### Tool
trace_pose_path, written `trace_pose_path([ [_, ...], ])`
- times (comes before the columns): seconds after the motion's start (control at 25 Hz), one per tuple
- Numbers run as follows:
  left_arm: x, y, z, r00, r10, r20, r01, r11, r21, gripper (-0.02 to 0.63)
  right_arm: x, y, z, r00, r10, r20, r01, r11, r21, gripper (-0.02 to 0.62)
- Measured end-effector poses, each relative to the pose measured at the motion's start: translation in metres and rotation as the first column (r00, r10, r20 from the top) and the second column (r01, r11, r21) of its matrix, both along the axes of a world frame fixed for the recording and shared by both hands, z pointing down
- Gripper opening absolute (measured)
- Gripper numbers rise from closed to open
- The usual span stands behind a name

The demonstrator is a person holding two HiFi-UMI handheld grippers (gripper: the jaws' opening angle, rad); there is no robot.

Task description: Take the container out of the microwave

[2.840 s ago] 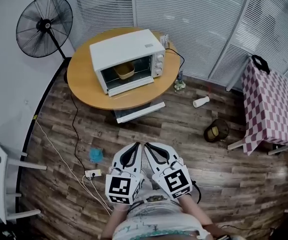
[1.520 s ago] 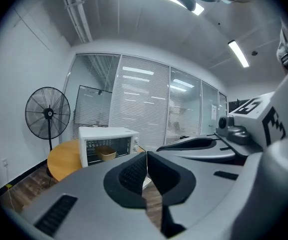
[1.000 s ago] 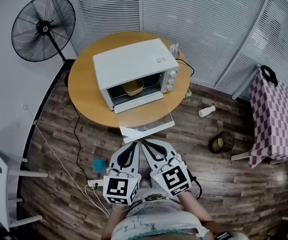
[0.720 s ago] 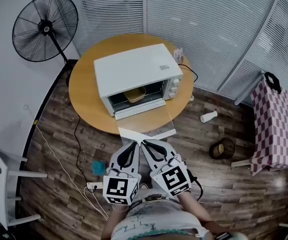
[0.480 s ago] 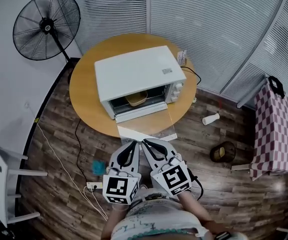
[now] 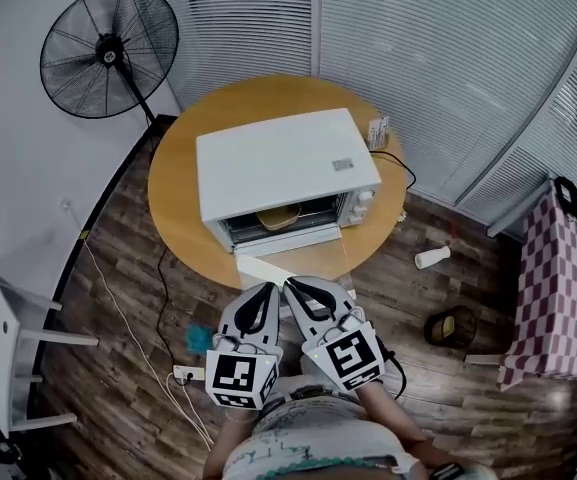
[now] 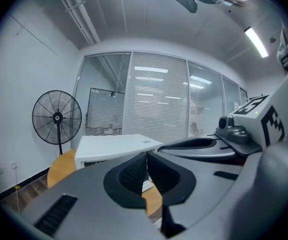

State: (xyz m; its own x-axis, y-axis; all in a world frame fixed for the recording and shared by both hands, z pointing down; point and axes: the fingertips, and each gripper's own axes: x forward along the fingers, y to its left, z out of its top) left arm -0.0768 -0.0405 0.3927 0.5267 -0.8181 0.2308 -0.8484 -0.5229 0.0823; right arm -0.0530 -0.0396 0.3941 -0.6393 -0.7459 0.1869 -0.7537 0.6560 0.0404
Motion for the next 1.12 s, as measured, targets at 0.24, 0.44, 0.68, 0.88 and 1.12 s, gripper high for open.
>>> trace_pose_path([
  [0.24, 0.014, -0.016, 0.003, 0.999, -0.053, -0.006, 0.053, 0.999, 0.009, 0.015, 0.010, -0.018, 0.001, 0.998, -0.069, -0.011, 0.069, 0.998, 0.007, 0.002],
  [0.44, 0.018, -0.024, 0.005, 0.996, -0.088, -0.006, 0.088, 0.996, 0.004, 0.015, 0.013, -0.028, 0.005, 0.994, -0.106, -0.007, 0.107, 0.994, 0.011, 0.002],
  [0.68, 0.015, -0.036, 0.008, 0.994, -0.107, -0.001, 0.107, 0.994, -0.007, 0.015, 0.013, -0.039, 0.007, 0.993, -0.121, -0.005, 0.121, 0.993, 0.003, 0.002],
  [0.88, 0.011, -0.049, 0.009, 0.996, -0.089, -0.004, 0.089, 0.996, -0.011, 0.015, 0.013, -0.054, 0.009, 0.996, -0.091, -0.006, 0.091, 0.996, 0.000, 0.002],
  [1.12, 0.000, -0.071, 0.008, 0.999, -0.035, -0.008, 0.035, 0.999, -0.011, 0.015, 0.006, -0.074, 0.010, 0.999, -0.030, -0.012, 0.030, 1.000, -0.007, 0.002],
])
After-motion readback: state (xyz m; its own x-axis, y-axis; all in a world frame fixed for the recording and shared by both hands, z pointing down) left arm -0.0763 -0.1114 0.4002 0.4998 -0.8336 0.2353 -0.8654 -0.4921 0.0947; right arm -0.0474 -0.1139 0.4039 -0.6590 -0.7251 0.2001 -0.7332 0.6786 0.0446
